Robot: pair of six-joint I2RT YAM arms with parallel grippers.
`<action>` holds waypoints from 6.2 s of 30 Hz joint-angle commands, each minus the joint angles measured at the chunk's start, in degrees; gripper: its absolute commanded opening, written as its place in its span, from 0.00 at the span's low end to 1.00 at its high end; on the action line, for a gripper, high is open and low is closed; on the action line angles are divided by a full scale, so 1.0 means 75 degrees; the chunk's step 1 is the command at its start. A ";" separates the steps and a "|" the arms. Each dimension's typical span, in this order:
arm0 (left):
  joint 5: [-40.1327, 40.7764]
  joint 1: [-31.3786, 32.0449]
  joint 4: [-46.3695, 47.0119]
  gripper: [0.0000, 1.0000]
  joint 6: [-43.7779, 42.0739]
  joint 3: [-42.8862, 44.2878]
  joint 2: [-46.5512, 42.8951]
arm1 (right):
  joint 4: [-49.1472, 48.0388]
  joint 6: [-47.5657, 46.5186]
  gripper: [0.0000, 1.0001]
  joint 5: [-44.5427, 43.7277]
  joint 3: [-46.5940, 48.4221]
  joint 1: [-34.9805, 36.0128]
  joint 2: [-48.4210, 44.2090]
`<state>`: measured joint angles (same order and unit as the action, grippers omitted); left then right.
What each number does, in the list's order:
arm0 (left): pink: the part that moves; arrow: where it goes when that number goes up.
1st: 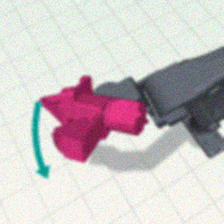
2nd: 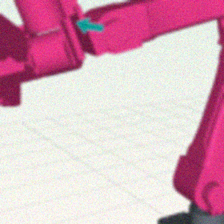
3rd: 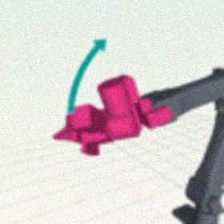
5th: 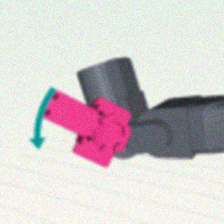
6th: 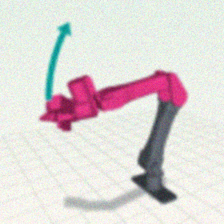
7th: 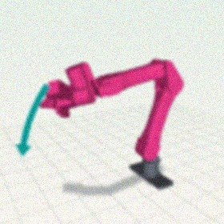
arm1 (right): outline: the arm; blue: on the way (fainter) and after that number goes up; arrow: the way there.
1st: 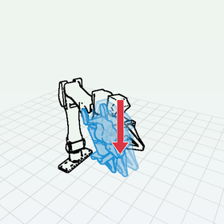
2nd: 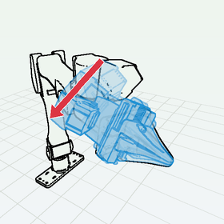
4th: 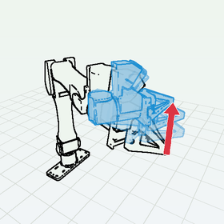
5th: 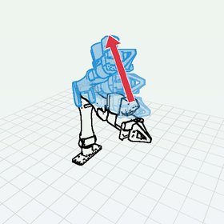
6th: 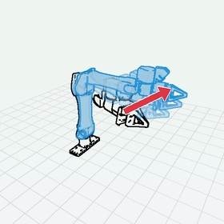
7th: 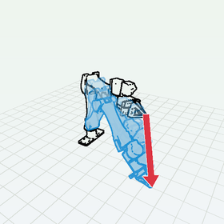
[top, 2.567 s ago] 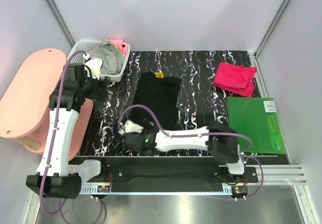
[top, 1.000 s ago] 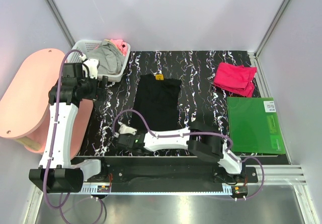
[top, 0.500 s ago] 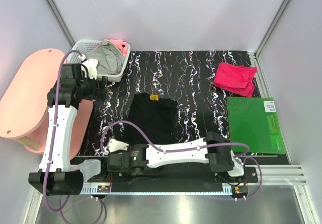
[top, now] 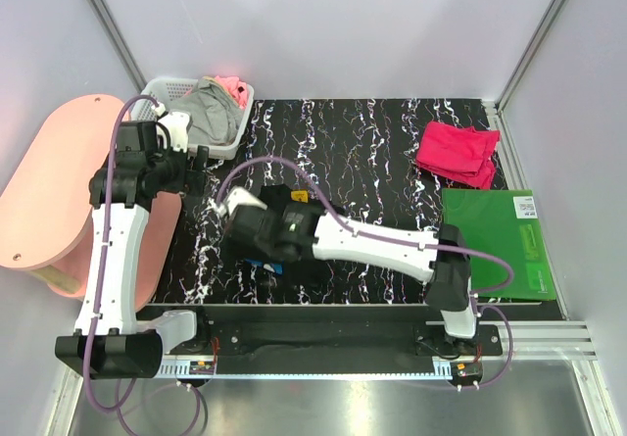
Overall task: Fold and stack the t-shirts
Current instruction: Fold the tshirt
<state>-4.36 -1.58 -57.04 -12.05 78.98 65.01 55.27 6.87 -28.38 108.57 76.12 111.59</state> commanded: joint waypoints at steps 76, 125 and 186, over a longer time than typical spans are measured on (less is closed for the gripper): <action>-0.2466 0.2835 -0.1688 0.99 -0.2809 -0.0686 0.2897 | -0.1404 0.1614 0.00 0.1265 -0.1738 0.1921 -0.1214; -0.1984 0.4477 -0.1102 0.99 -0.1463 0.2773 0.7051 | -0.1873 0.1215 0.00 0.2165 -0.2102 0.0479 -0.1344; -0.1282 0.4688 -0.1653 0.99 -0.0468 0.5523 1.0022 | -0.2458 0.1357 0.00 0.3386 -0.3262 -0.0445 -0.1156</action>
<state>-16.84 33.26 -72.03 -16.40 115.57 135.28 44.21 16.64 -0.86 83.53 75.70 105.12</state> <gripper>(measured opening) 0.987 0.022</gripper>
